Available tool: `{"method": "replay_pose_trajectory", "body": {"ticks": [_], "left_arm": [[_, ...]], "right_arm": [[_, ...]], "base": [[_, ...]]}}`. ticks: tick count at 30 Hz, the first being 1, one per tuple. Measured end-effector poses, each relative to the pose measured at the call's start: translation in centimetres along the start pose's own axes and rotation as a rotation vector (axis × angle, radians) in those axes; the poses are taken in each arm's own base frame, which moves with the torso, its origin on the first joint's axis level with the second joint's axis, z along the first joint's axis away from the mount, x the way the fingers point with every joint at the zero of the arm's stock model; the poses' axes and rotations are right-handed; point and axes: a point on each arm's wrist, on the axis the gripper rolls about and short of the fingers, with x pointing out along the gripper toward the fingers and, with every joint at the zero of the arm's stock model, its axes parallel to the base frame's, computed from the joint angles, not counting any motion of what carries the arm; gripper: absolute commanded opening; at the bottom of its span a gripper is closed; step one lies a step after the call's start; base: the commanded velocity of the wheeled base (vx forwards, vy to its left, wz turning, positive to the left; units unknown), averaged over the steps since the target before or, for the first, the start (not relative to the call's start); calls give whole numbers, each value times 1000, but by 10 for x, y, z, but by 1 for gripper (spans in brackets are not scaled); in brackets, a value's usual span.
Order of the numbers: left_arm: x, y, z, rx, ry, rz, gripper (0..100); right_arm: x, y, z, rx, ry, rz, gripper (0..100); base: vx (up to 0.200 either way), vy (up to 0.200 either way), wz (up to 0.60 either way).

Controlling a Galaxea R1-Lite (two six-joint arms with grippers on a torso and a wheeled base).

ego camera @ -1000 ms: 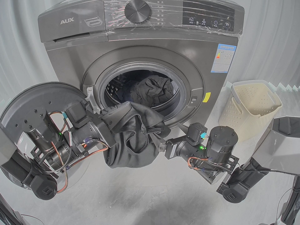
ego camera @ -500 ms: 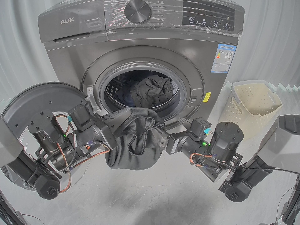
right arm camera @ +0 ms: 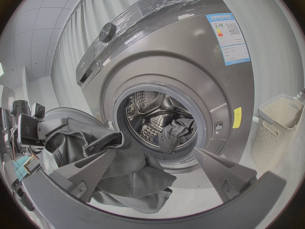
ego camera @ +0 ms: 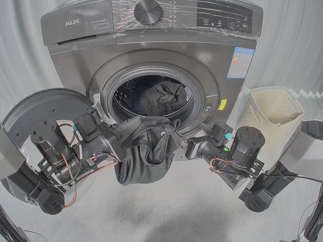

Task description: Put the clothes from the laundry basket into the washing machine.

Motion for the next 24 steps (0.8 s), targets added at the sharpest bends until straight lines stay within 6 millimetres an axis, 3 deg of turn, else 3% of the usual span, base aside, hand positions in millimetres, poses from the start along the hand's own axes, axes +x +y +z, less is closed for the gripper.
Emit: {"method": "replay_pose_trajectory", "body": {"ticks": [10,24], "left_arm": [[1,2,8,-9,-32,8,0],[-1,0,15,-7,-55,2,0]], "right_arm": [[-15,-2,-22,-32,106,3,100],[-11,-5,-47,-56,176,-2,100]], "base": [[0,0,0],[0,0,0]]}}
